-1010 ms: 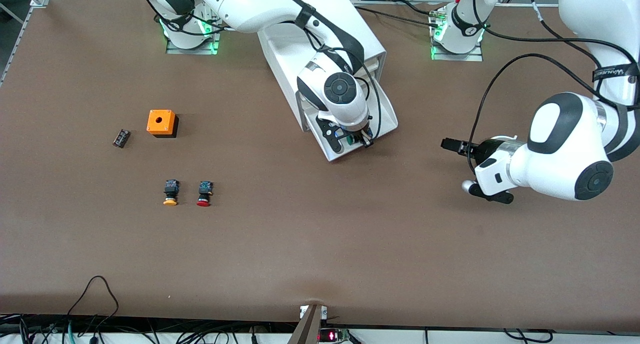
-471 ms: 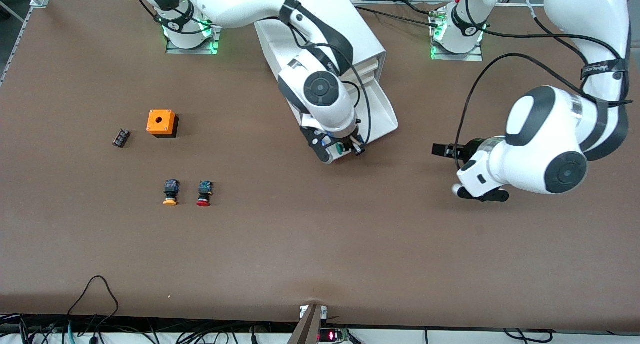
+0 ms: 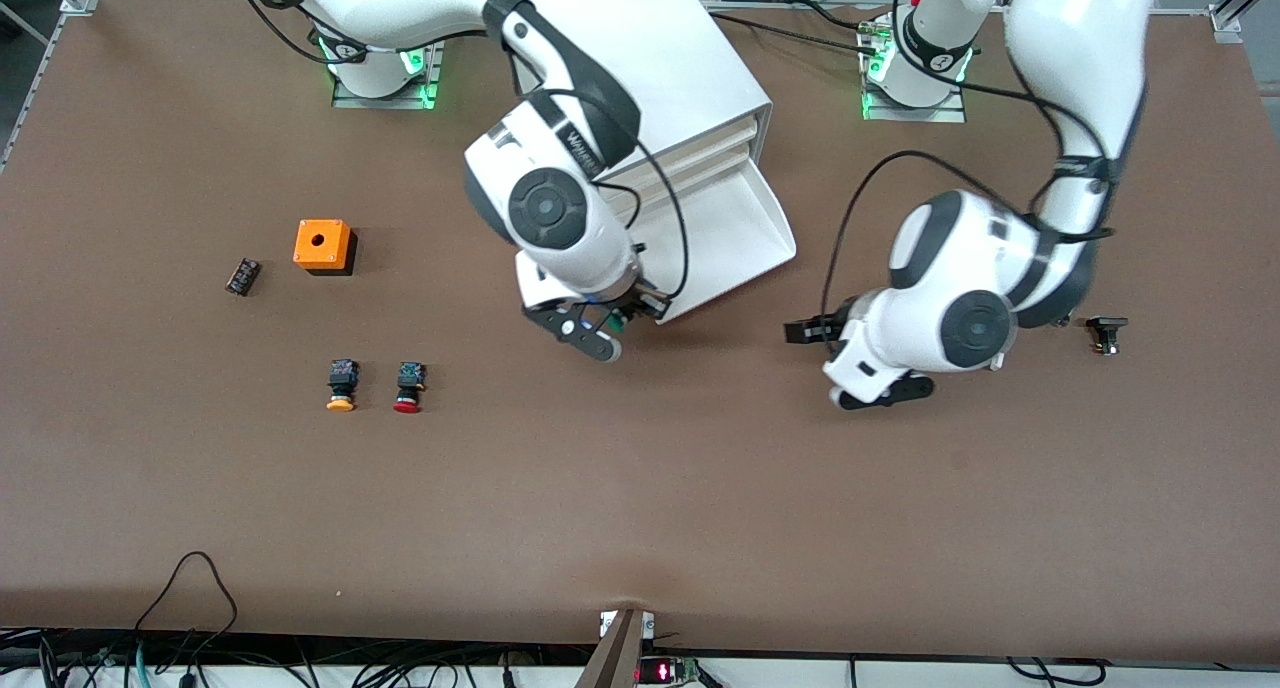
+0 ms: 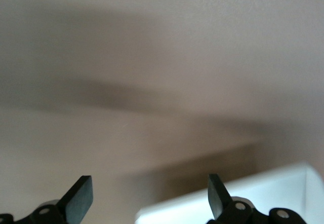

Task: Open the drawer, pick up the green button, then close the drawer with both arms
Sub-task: 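Carry the green button toward the red button while the left gripper pushes drawer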

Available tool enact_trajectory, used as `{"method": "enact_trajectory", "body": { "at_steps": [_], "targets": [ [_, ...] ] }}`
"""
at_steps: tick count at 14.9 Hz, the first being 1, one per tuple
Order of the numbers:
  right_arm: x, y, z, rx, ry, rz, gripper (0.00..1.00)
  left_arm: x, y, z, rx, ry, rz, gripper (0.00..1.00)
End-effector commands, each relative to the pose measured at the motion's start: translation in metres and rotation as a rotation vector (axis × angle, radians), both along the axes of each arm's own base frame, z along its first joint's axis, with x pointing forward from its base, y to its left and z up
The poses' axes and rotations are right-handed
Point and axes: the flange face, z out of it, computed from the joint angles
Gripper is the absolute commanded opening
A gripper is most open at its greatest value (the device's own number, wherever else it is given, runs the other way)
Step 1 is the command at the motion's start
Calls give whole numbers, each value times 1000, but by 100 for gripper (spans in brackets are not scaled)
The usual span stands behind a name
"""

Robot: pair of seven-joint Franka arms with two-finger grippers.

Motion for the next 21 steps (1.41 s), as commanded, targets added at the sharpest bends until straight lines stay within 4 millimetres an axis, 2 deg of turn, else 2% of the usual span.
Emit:
{"method": "enact_trajectory", "body": {
  "at_steps": [1, 4, 7, 9, 11, 15, 17, 21],
  "targets": [
    [18, -51, -2, 15, 12, 185, 0, -23, -23, -35, 43, -58, 82, 100],
    [40, -101, -21, 15, 6, 347, 0, -48, -54, -63, 45, -127, 151, 100],
    [55, -141, -46, -9, 7, 469, 0, -58, -65, -65, 50, -133, 190, 100],
    [60, -165, -67, -25, 7, 528, 0, -74, -88, -70, 59, -117, 189, 100],
    [62, -181, -83, -33, 8, 559, 0, -89, -105, -70, 67, -93, 207, 100],
    [61, -200, -116, -36, -7, 613, 0, -122, -136, -76, 85, -20, 223, 100],
    [61, -212, -136, -36, -31, 616, 0, -135, -150, -72, 81, 11, 226, 100],
    [63, -226, -160, -39, -57, 615, 0, -159, -166, -72, 95, 87, 214, 100]
  ]
}}
